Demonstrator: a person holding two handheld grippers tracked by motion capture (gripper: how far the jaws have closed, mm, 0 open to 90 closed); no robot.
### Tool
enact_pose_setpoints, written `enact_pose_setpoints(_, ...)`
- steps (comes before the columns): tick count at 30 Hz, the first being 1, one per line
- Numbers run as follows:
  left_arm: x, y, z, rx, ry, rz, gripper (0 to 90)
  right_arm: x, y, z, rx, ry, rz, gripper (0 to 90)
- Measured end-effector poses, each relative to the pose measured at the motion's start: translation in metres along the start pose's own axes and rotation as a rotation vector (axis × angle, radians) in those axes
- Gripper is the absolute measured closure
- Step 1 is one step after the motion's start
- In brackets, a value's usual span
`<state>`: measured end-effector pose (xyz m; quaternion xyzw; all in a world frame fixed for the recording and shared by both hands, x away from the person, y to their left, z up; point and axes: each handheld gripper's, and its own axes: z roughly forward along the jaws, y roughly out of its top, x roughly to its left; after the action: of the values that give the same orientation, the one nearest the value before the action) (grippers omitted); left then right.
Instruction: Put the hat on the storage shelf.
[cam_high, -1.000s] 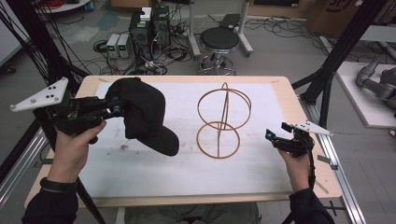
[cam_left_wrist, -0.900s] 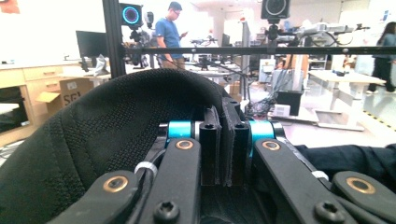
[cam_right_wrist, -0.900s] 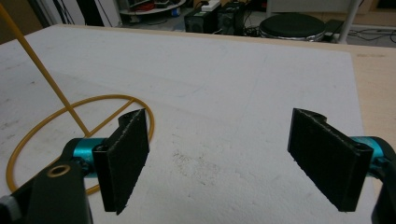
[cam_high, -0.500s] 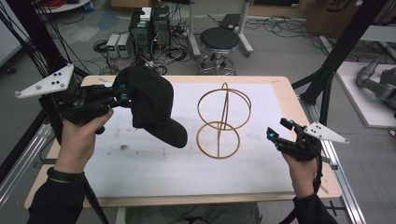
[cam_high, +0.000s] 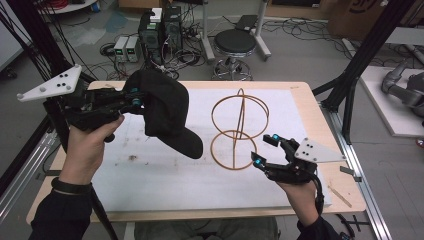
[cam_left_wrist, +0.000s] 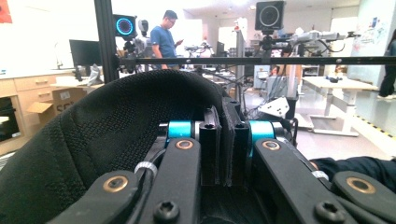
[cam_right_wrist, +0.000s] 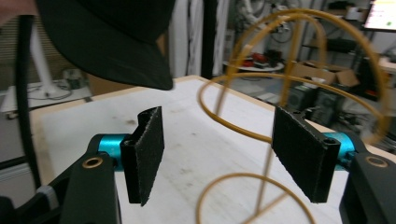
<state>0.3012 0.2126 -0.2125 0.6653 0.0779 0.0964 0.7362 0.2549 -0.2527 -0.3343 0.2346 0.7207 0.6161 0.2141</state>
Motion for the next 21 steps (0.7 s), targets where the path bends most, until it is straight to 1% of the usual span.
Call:
enact_pose_setpoints(3,0.000,0.001,0.002,-0.005,-0.004,-0.002,86.7,0.006,0.003,0.011,0.009,0.042,-0.004,33.7)
enact_pose_setpoints(5,0.000,0.001,0.003,-0.006,0.001,-0.001,86.7,0.012,0.006,0.019,0.018,0.075,-0.017,32.7)
enact_pose_setpoints(6,0.000,0.001,0.003,-0.008,-0.005,-0.004,86.7,0.014,0.007,0.025,0.023,0.095,-0.025,32.5)
enact_pose_setpoints(7,0.000,0.002,0.004,-0.006,-0.001,0.000,86.6,0.018,0.007,0.030,0.037,0.114,-0.030,32.2)
enact_pose_setpoints(10,-0.001,0.003,0.005,-0.009,0.000,-0.001,86.7,0.029,0.008,0.048,0.081,0.140,-0.081,31.8)
enact_pose_setpoints(12,-0.002,0.004,0.005,-0.009,-0.006,0.000,86.7,0.035,0.008,0.059,0.095,0.144,-0.110,31.7)
enact_pose_setpoints(13,-0.002,0.005,0.005,-0.010,-0.002,0.001,86.6,0.038,0.008,0.065,0.101,0.147,-0.117,31.6)
enact_pose_setpoints(15,-0.003,0.006,0.006,-0.015,-0.013,-0.003,86.7,0.042,0.009,0.075,0.109,0.144,-0.135,31.7)
enact_pose_setpoints(16,-0.003,0.006,0.006,-0.015,-0.009,0.000,86.6,0.043,0.009,0.079,0.112,0.141,-0.141,31.9)
enact_pose_setpoints(19,-0.004,0.008,0.006,-0.023,-0.022,-0.001,86.6,0.047,0.012,0.089,0.120,0.134,-0.158,34.8)
enact_pose_setpoints(20,-0.005,0.008,0.006,-0.025,-0.028,-0.004,86.6,0.048,0.012,0.091,0.120,0.126,-0.167,36.6)
enact_pose_setpoints(21,-0.005,0.008,0.006,-0.030,-0.032,-0.006,86.6,0.049,0.013,0.094,0.120,0.127,-0.175,38.6)
